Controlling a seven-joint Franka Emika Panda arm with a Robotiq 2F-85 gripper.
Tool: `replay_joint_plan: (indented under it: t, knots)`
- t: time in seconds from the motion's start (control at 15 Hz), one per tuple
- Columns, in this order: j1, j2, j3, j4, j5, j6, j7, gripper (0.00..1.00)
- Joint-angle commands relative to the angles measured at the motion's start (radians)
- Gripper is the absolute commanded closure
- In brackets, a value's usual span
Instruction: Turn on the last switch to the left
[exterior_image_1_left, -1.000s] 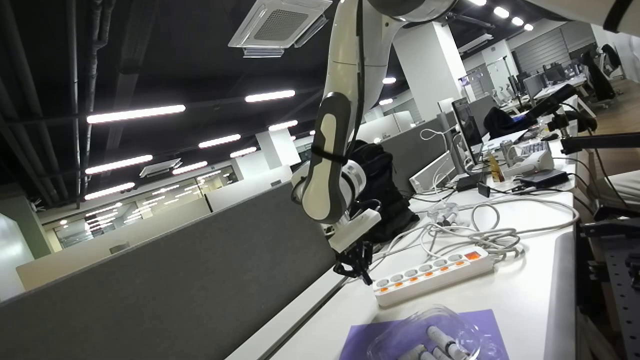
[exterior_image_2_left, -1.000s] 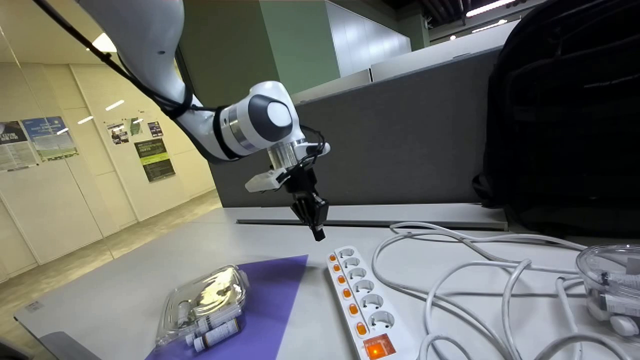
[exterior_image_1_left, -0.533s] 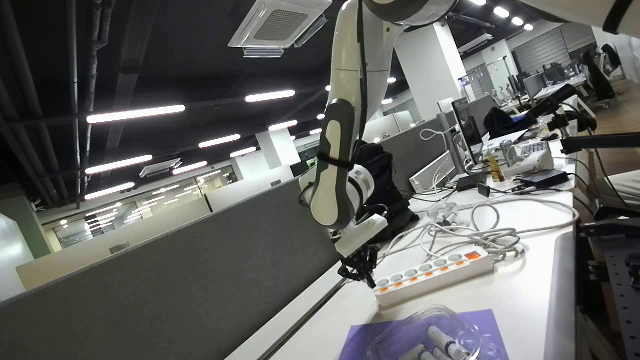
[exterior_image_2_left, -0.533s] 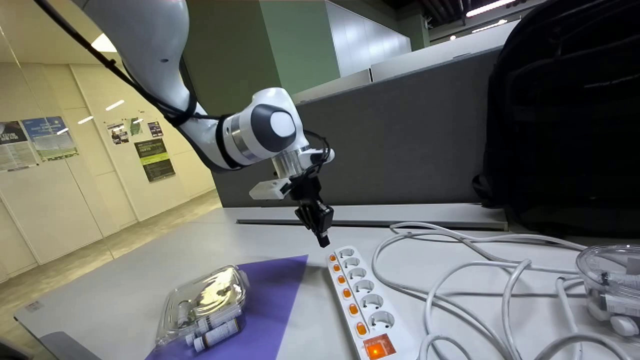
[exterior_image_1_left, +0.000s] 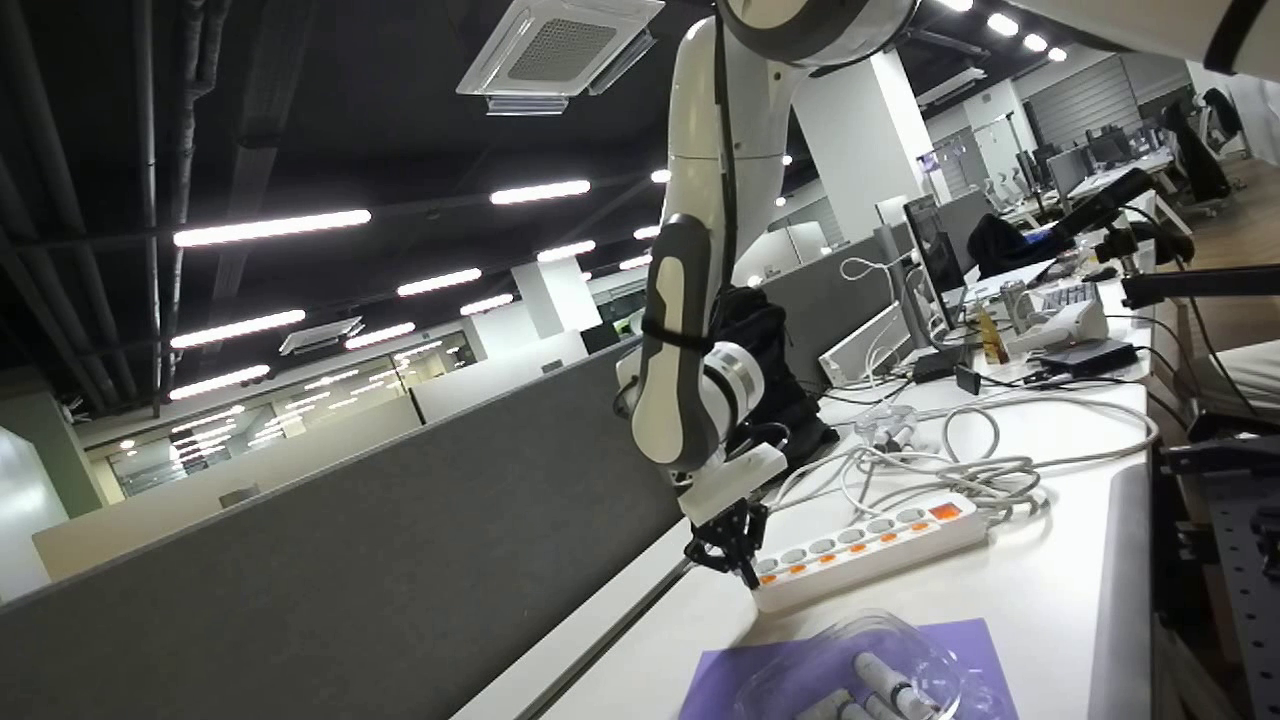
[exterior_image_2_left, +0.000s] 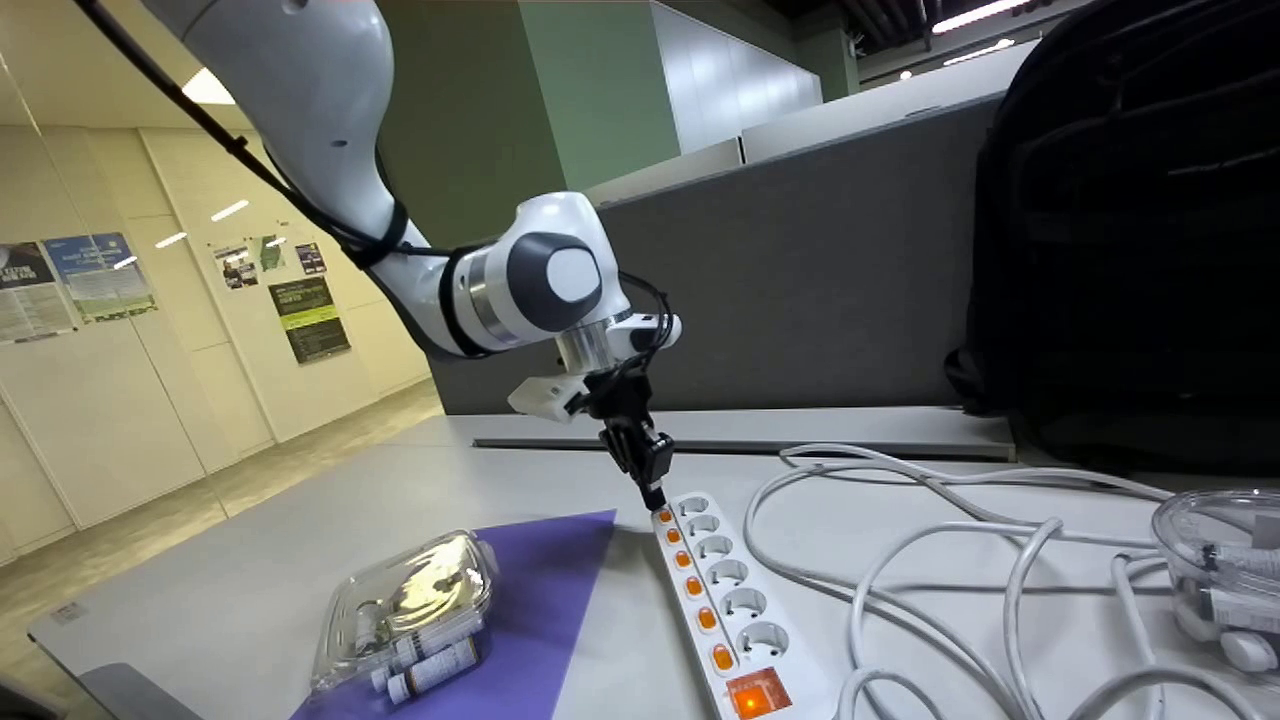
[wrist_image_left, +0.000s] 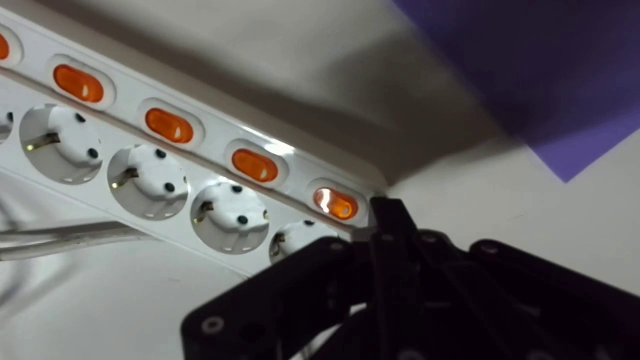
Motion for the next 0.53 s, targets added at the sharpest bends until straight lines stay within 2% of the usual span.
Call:
replay_joint_plan:
  t: [0.0, 0.47]
  knots:
    - [0.003, -0.019, -0.006, -0.041, 0.033, 0.042, -0.002, 1.00]
    - [0.023, -0.059, -0.027, -0.126, 0.053, 0.151, 0.010, 1.00]
